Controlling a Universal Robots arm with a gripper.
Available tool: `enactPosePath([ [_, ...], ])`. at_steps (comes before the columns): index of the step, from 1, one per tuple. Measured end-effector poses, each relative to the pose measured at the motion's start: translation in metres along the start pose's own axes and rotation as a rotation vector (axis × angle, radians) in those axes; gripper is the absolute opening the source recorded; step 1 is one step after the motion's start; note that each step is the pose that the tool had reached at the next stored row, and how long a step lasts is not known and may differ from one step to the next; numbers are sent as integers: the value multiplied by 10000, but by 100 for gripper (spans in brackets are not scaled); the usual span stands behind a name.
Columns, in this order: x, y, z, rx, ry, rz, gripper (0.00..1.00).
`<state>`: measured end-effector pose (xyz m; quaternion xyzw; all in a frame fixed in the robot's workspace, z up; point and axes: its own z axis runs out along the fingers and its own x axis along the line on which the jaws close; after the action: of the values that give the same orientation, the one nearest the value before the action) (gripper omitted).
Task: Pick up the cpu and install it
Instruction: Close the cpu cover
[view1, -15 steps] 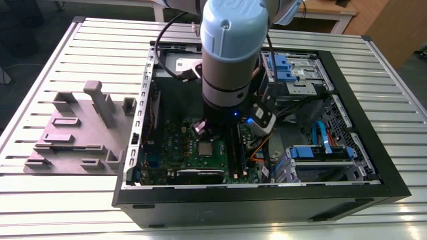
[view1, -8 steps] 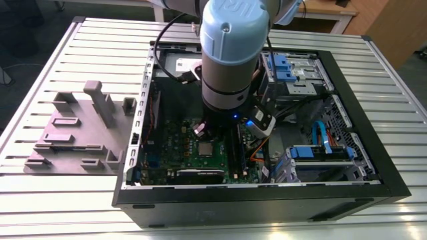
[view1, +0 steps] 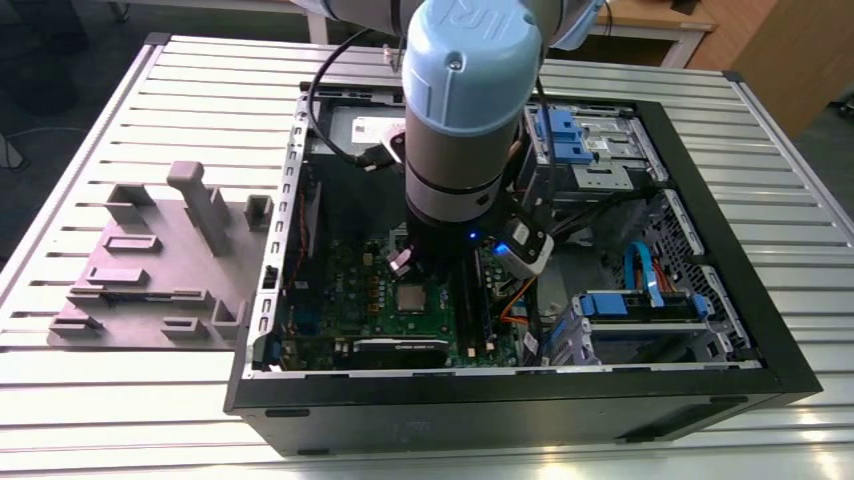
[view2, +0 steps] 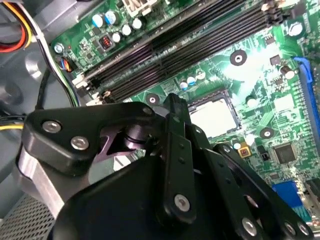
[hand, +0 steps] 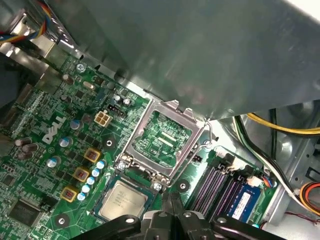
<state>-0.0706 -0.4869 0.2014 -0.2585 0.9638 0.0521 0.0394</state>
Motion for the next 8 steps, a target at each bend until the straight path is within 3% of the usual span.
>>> enactPosePath([
  [1,-2,1,-4,-11,-9,1,10],
  [2,-16,8,-105,-19,-11,1,10],
  [8,-35,14,-101,-118,-69,2,10],
])
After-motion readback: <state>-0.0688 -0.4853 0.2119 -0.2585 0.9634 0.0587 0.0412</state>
